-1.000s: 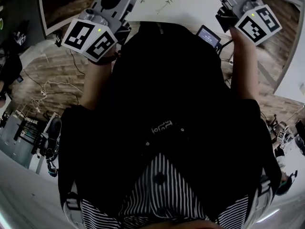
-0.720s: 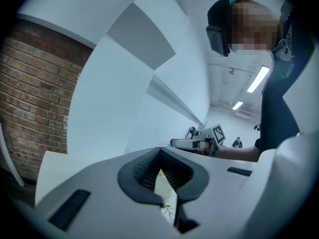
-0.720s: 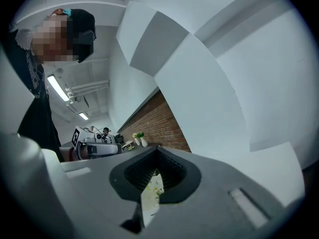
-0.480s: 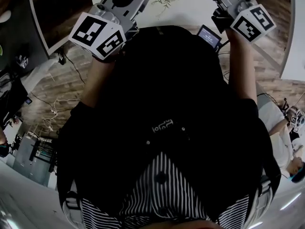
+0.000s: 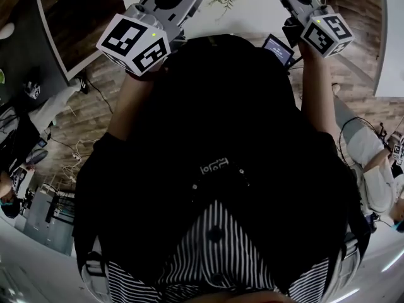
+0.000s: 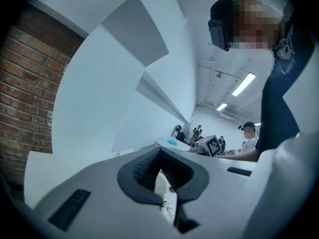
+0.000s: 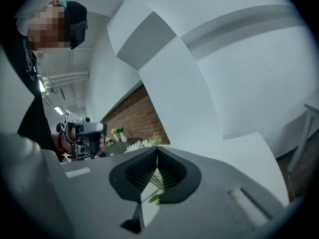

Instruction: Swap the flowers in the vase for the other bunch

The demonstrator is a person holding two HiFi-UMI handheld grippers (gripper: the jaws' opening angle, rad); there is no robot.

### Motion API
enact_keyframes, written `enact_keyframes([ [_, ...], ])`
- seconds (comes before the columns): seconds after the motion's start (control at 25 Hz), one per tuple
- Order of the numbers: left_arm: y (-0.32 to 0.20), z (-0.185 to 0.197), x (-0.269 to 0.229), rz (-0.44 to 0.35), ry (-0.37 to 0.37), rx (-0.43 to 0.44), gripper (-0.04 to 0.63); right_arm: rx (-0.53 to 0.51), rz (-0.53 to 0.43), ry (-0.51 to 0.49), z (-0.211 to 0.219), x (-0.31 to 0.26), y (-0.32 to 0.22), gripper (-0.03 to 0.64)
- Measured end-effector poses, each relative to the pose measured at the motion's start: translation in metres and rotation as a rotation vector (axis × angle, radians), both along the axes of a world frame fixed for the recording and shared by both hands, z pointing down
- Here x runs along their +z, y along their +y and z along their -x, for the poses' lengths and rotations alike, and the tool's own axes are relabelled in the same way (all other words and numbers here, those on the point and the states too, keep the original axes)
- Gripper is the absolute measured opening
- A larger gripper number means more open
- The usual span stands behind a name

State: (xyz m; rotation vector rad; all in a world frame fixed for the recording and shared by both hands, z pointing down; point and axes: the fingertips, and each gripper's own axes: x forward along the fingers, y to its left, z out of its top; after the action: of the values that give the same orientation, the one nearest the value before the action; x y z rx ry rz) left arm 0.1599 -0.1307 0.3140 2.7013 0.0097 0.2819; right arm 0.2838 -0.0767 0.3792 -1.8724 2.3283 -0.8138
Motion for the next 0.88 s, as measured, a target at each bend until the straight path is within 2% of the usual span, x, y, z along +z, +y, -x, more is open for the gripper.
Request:
enact_keyframes([
  [0.12, 0.000, 0.002, 0.002, 0.008, -0.002, -0.004, 0.006, -0.002, 0.061, 0.006, 0.001, 0.028, 0.009, 0.019],
  [0.36, 0.007, 0.005, 0.003, 0.013, -0.011, -0.005, 0.006, -0.034, 0.176, -0.029, 0.018, 0.079, 0.013, 0.294],
  [0.56, -0.003, 0.021, 0.006, 0.012, -0.026, -0.042, 0.006, -0.105, 0.236, 0.015, 0.035, 0.107, 0.003, 0.385],
  [0.68, -0.007, 0.026, 0.005, 0.013, -0.028, -0.059, 0.006, -0.095, 0.256, 0.001, 0.032, 0.117, -0.004, 0.469],
  [0.88, -0.007, 0.037, 0.004, 0.019, -0.031, -0.075, 0.006, -0.171, 0.256, 0.035, 0.051, 0.127, -0.019, 0.511],
])
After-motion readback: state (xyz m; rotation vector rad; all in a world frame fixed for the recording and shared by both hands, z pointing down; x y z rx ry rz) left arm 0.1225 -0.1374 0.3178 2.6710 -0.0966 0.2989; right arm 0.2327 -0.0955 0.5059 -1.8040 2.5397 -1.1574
